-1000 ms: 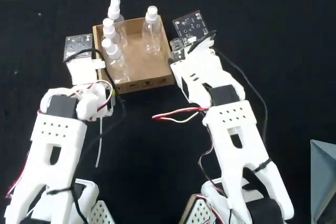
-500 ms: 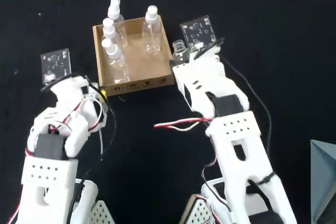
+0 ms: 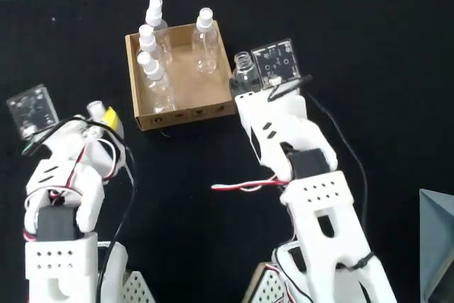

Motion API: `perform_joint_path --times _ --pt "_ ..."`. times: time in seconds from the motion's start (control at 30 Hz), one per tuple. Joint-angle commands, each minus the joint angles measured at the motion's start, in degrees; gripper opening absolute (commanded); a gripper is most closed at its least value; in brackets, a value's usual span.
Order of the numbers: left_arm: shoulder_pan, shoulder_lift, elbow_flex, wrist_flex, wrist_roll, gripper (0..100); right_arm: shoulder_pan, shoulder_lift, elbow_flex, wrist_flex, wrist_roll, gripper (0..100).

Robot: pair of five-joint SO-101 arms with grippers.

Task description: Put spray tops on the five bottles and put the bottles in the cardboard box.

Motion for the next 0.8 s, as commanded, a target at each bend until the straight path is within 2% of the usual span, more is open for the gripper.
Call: perform_joint_path --times 0.0,0.67,0.77 --pt "-2.42 -3.87 0.66 -3.52 2.90 3 -1.58 -3.30 0.22 -3.43 -0.26 3.2" --pt "-9.19 -20.13 7.08 -4.22 19.96 3 -7.47 -3.21 1.98 -4.92 -0.18 3.2" --pt "-9.45 -23.30 10.51 -7.74 21.89 3 -8.44 -3.38 2.59 -4.92 -0.09 3.2"
